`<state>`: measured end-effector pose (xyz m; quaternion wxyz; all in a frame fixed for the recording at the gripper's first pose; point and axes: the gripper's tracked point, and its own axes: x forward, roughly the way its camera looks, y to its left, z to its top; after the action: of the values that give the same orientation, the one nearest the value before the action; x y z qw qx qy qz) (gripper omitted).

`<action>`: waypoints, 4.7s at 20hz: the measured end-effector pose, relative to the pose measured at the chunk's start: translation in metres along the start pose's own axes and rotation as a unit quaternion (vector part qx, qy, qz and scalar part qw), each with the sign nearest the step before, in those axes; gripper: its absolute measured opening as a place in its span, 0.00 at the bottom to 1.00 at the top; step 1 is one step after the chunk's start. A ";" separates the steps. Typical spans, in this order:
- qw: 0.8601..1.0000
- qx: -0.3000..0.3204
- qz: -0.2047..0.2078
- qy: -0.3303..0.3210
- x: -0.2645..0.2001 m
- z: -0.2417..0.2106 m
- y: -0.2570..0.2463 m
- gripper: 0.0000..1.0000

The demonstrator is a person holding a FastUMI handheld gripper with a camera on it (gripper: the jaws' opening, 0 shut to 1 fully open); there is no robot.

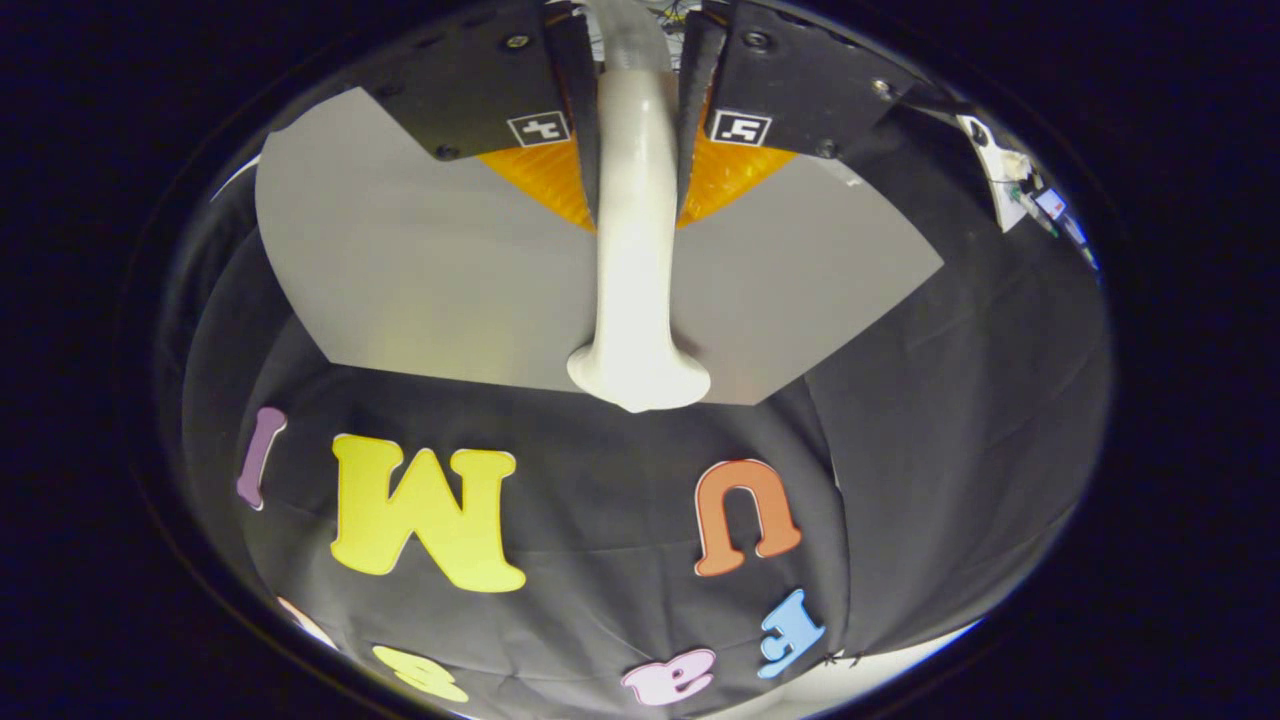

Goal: Iron the clothes twice with a garment steamer, once on the left side and once on the right side.

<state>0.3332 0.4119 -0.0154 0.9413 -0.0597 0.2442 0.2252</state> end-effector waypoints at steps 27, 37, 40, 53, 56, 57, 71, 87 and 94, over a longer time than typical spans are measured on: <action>0.952 0.129 -0.132 -0.243 -0.383 0.021 -0.246 0.36; 0.925 0.132 -0.159 -0.319 -0.407 0.100 -0.303 0.36; 0.919 0.099 -0.183 -0.334 -0.397 0.123 -0.305 0.36; 0.923 0.043 -0.262 -0.279 -0.334 0.099 -0.322 0.36; 0.926 0.044 -0.268 -0.264 -0.329 0.082 -0.326 0.36; 0.927 0.045 -0.268 -0.258 -0.327 0.076 -0.327 0.36; 0.941 0.066 -0.271 -0.191 -0.304 -0.001 -0.332 0.36; 0.955 0.098 -0.260 -0.106 -0.267 -0.087 -0.332 0.36; 0.954 0.115 -0.267 -0.075 -0.250 -0.116 -0.333 0.36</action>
<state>0.2389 -0.0091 0.0062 0.9832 0.0024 0.1722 -0.0603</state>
